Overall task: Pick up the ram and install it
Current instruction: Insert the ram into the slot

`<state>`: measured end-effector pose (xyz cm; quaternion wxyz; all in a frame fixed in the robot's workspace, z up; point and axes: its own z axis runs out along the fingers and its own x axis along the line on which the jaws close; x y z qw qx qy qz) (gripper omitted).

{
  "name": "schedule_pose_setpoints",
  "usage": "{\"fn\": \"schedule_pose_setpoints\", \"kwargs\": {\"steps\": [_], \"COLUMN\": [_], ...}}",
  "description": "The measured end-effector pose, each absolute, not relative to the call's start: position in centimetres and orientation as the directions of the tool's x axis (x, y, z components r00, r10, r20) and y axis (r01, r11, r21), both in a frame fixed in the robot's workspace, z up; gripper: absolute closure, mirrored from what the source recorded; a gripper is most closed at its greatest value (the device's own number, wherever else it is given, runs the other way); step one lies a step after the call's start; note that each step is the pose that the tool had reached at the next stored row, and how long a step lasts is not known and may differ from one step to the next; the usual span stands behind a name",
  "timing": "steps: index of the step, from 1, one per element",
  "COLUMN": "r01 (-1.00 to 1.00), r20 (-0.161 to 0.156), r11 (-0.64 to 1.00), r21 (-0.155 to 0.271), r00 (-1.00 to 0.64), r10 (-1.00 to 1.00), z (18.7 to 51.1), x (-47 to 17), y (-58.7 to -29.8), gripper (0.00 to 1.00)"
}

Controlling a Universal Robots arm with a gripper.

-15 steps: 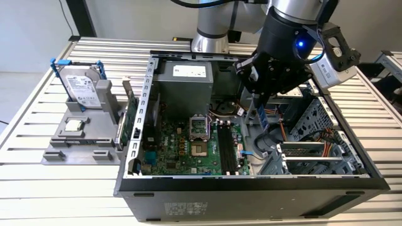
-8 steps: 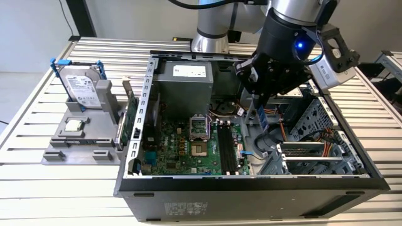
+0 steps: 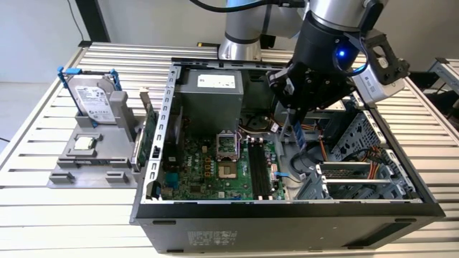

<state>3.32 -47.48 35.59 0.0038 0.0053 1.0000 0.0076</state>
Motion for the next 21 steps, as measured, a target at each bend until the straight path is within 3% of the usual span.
{"fn": "schedule_pose_setpoints", "kwargs": {"steps": [21], "r01": [0.013], "r20": [-0.008], "r11": [1.0], "r21": [0.01], "r00": [-1.0], "r10": [0.013], "z": [34.79], "x": [3.26], "y": [-47.47], "gripper": [1.0]}}
